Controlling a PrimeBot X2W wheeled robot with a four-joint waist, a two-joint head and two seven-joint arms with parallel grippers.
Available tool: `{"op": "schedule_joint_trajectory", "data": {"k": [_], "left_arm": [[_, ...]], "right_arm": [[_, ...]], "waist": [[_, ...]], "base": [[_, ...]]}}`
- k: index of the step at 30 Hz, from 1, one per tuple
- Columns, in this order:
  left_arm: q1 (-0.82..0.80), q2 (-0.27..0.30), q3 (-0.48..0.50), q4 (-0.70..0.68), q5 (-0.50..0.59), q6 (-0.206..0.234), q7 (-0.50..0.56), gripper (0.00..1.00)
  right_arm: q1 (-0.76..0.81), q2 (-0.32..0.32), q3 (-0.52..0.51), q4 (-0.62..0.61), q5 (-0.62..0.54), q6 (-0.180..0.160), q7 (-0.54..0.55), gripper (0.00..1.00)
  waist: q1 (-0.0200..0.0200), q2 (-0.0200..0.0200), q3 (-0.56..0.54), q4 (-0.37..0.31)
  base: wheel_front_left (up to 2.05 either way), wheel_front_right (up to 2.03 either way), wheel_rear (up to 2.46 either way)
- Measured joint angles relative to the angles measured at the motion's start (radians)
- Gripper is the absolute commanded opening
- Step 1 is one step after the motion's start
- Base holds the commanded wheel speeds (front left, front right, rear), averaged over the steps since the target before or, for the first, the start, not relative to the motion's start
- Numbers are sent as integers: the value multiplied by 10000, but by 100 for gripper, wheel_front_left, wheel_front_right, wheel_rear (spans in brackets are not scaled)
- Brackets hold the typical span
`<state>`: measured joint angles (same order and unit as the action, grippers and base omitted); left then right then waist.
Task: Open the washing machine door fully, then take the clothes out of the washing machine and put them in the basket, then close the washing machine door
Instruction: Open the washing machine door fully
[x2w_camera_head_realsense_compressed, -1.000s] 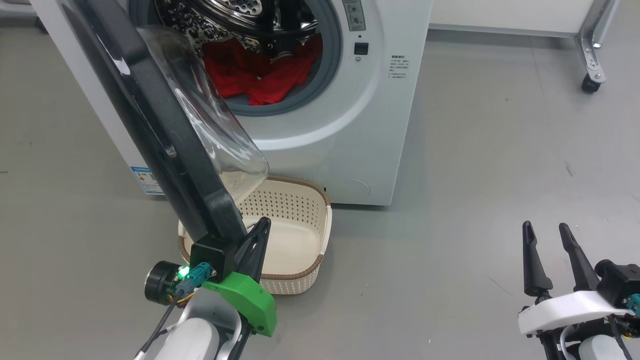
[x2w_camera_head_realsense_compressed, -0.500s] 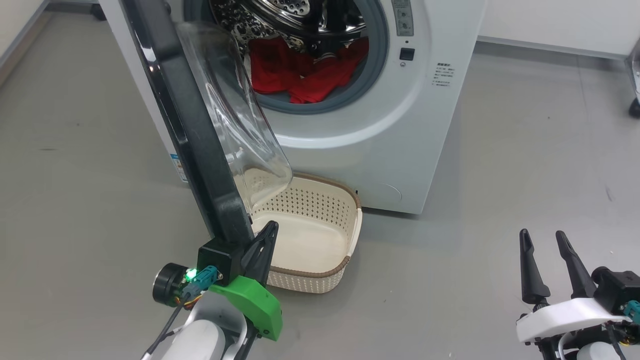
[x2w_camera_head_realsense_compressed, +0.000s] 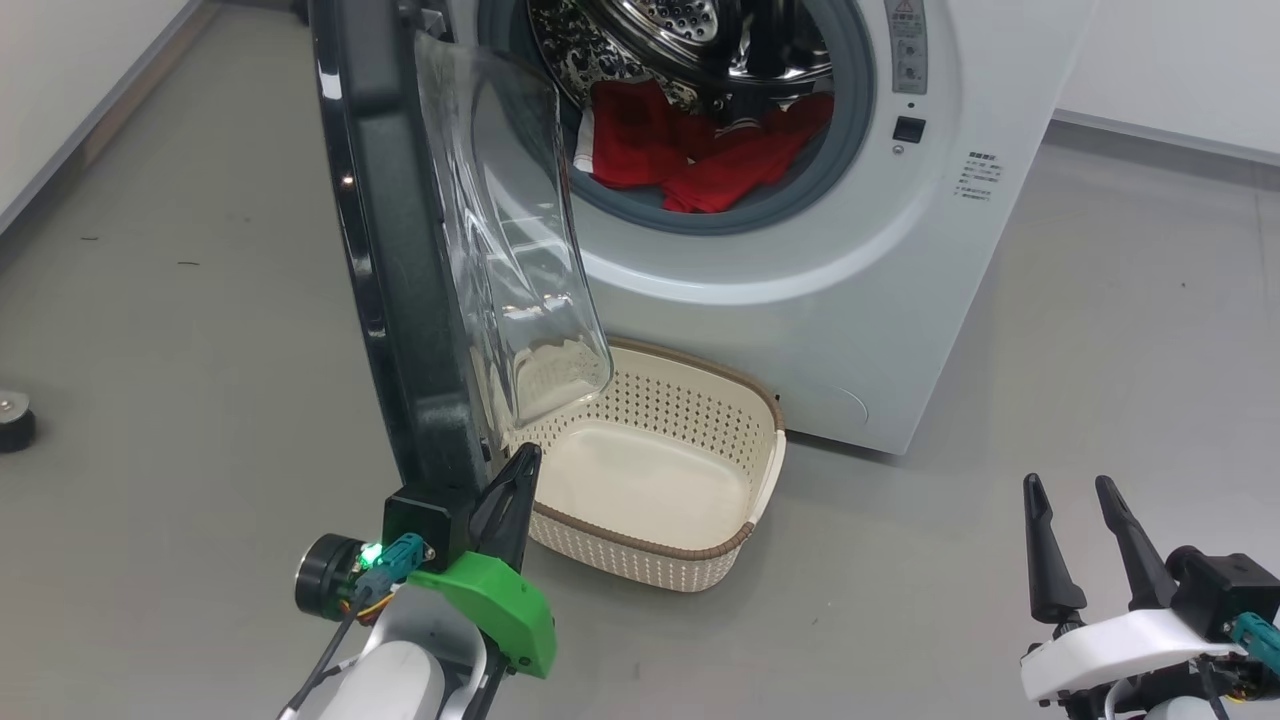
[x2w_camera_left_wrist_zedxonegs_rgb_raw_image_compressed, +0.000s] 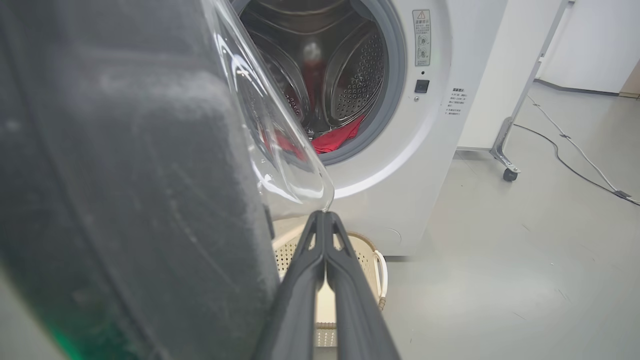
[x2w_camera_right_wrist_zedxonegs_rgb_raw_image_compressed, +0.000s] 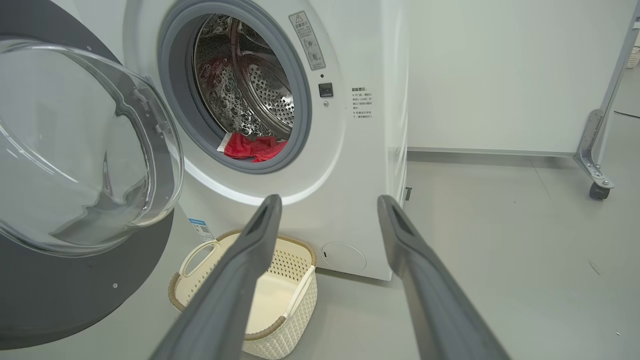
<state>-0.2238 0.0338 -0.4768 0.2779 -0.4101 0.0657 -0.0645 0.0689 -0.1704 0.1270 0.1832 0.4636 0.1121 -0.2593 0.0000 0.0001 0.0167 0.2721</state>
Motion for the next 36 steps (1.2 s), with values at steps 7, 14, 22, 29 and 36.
{"op": "schedule_joint_trajectory", "data": {"k": [7,14,22,29,36], "left_arm": [[12,0,245,2,35,157,-167,0],[26,40,788,-69,54,322,-401,0],[46,59,1478,-270,52,408,-637,0],[83,111,2138,-364,-13,435,-857,0],[317,182,3304,-569,-337,454,-1124,0]], "right_arm": [[20,63,171,-8,-86,2,0,100],[19,35,157,-48,-86,10,0,100],[9,-184,157,-201,-102,13,0,100],[-3,-437,148,-249,-174,31,0,100],[-76,-729,82,-395,-249,42,0,100]], "waist": [[0,0,113,354],[0,0,406,563],[0,0,855,766],[0,0,1233,877],[0,0,1624,979]], "base": [[0,0,0],[0,0,0],[0,0,0],[0,0,0],[0,0,0]]}}
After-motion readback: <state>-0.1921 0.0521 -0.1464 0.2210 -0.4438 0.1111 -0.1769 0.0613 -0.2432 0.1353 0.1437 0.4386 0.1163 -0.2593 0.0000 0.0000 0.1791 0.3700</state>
